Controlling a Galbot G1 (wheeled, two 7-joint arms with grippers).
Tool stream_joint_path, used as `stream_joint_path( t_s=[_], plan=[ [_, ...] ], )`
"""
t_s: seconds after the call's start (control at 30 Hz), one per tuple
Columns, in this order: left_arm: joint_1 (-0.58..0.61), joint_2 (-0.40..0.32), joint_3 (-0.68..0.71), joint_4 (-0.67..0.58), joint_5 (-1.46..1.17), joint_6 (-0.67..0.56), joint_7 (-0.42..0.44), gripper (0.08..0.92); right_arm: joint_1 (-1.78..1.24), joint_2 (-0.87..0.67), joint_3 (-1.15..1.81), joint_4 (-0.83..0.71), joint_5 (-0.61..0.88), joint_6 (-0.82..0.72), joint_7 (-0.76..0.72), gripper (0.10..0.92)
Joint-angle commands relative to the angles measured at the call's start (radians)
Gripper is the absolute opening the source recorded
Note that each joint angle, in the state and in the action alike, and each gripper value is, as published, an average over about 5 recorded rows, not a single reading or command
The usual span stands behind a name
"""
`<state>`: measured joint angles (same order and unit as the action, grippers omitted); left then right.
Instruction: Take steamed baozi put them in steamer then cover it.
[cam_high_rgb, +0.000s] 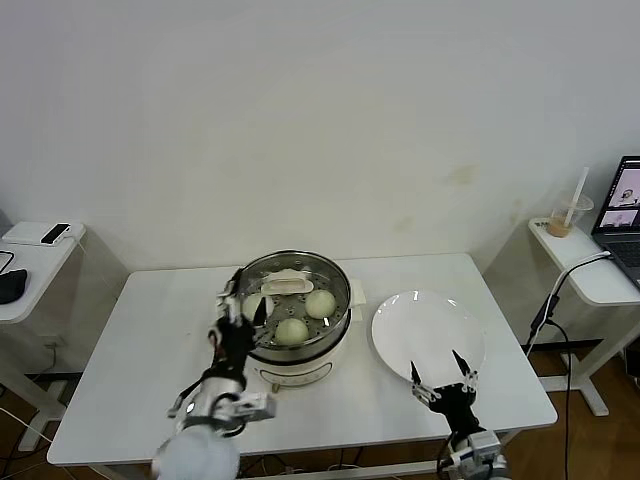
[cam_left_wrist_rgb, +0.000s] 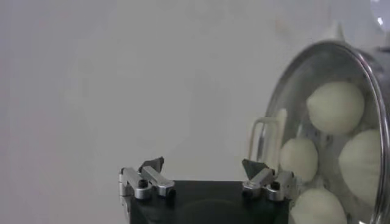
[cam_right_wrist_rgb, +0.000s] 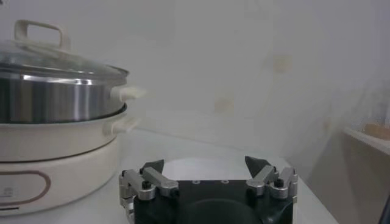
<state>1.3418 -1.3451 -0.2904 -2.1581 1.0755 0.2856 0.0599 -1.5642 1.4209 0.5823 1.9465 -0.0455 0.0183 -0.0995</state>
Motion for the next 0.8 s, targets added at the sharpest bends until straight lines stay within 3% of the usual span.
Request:
stream_joint_path(
  t_s=[0.03,0.3,0.5,0.8],
  plan=[
    [0.283,-0.030,-0.381,0.020,-1.070,-0.388,-0.310,0.823,-0.009,-0.003,-0.015,-0.016,0.005,0.053,-0.030,0.823],
    [0.445,-0.017,-0.462,0.029,-1.357,-0.394,-0.247,0.823,-0.057,-0.017,-0.027,0.003,0.107,0.046,-0.050,0.823],
    [0.543,-0.040,-0.425,0.037,-1.347,-0.459,-0.230,0.823,-0.125,-0.076,-0.017,0.051,0.212,0.061,-0.079,0.823],
    [0.582,-0.065,-0.399,0.063,-1.289,-0.479,-0.216,0.823,-0.185,-0.109,-0.027,0.040,0.223,0.106,-0.069,0.823]
  ],
)
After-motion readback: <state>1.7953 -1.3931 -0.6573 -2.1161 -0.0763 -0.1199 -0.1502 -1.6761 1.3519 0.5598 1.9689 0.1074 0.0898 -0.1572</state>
